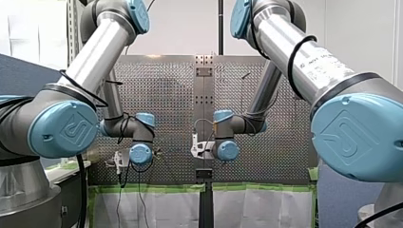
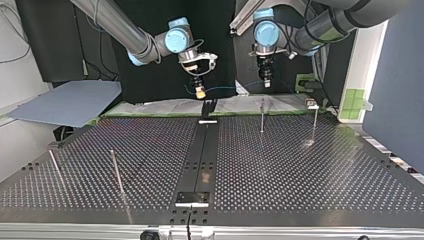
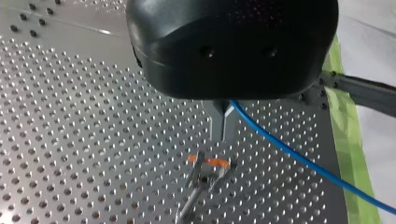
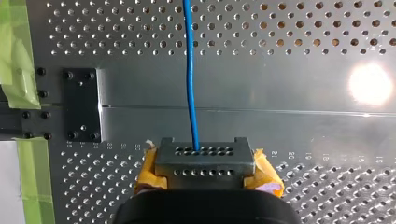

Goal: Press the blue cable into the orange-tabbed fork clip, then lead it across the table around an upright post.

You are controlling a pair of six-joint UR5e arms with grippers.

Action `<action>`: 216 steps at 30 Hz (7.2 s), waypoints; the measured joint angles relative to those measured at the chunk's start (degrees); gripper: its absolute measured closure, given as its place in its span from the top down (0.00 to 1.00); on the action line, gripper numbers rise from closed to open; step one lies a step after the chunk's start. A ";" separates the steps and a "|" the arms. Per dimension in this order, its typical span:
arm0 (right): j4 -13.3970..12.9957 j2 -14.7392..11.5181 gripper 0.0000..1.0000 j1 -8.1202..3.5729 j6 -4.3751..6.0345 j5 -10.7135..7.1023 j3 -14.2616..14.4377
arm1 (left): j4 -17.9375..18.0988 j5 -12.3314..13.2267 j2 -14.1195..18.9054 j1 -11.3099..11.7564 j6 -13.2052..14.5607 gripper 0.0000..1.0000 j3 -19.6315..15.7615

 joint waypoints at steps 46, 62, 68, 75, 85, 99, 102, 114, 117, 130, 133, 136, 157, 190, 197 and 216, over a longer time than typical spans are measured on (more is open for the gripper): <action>-0.08 7.41 0.00 -0.89 0.96 -4.78 -8.10 | -5.78 6.98 -5.45 9.20 -2.63 0.01 10.17; 0.15 8.06 0.00 -1.15 0.88 -4.68 -9.32 | -6.12 9.76 -5.80 12.47 -2.67 0.01 10.84; 0.14 8.10 0.00 -1.24 0.86 -4.64 -9.38 | -6.18 10.32 -5.80 12.59 -2.78 0.01 10.87; 0.17 8.17 0.00 -1.31 0.93 -4.48 -9.45 | -6.20 10.75 -5.87 12.75 -3.17 0.01 10.89; 0.02 8.26 0.00 -1.13 1.08 -4.36 -9.56 | -6.80 11.47 -5.88 12.92 -4.69 0.01 11.25; 0.15 8.37 0.00 -0.92 1.35 -3.87 -10.00 | -9.25 11.20 -5.89 12.87 -5.50 0.01 12.07; 0.16 8.42 0.00 -0.90 1.37 -3.84 -10.00 | -9.45 10.78 -5.89 12.73 -5.43 0.01 12.06; 0.42 8.51 0.00 -0.84 1.52 -3.60 -10.18 | -10.22 11.19 -9.60 12.64 -5.01 0.01 13.56; 0.55 8.53 0.00 -0.94 1.49 -3.50 -10.19 | -10.17 11.17 -10.39 12.79 -5.27 0.01 14.43; 1.16 8.62 0.00 -1.60 1.37 -2.87 -11.26 | -10.50 11.18 -10.63 13.34 -7.32 0.01 16.34; 1.35 8.62 0.00 -1.68 1.42 -2.88 -11.82 | -10.51 11.22 -10.64 13.43 -7.46 0.01 16.48; 1.59 8.61 0.00 -1.76 1.44 -2.92 -12.40 | -10.55 11.27 -10.64 13.47 -7.59 0.01 16.55; 2.61 8.61 0.00 -4.42 1.42 -2.89 -13.60 | -14.20 12.41 -10.66 13.90 -8.67 0.01 22.16; 4.74 8.62 0.00 -4.76 1.03 -2.85 -13.61 | -21.06 13.73 -10.59 14.25 -6.83 1.00 18.22; 4.73 8.64 0.00 -4.50 1.03 -2.85 -13.62 | -19.53 16.87 -9.66 14.28 -7.24 1.00 15.82; 4.81 8.70 0.00 -4.73 1.03 -2.85 -13.61 | -15.04 20.00 -1.94 13.83 -7.60 1.00 7.47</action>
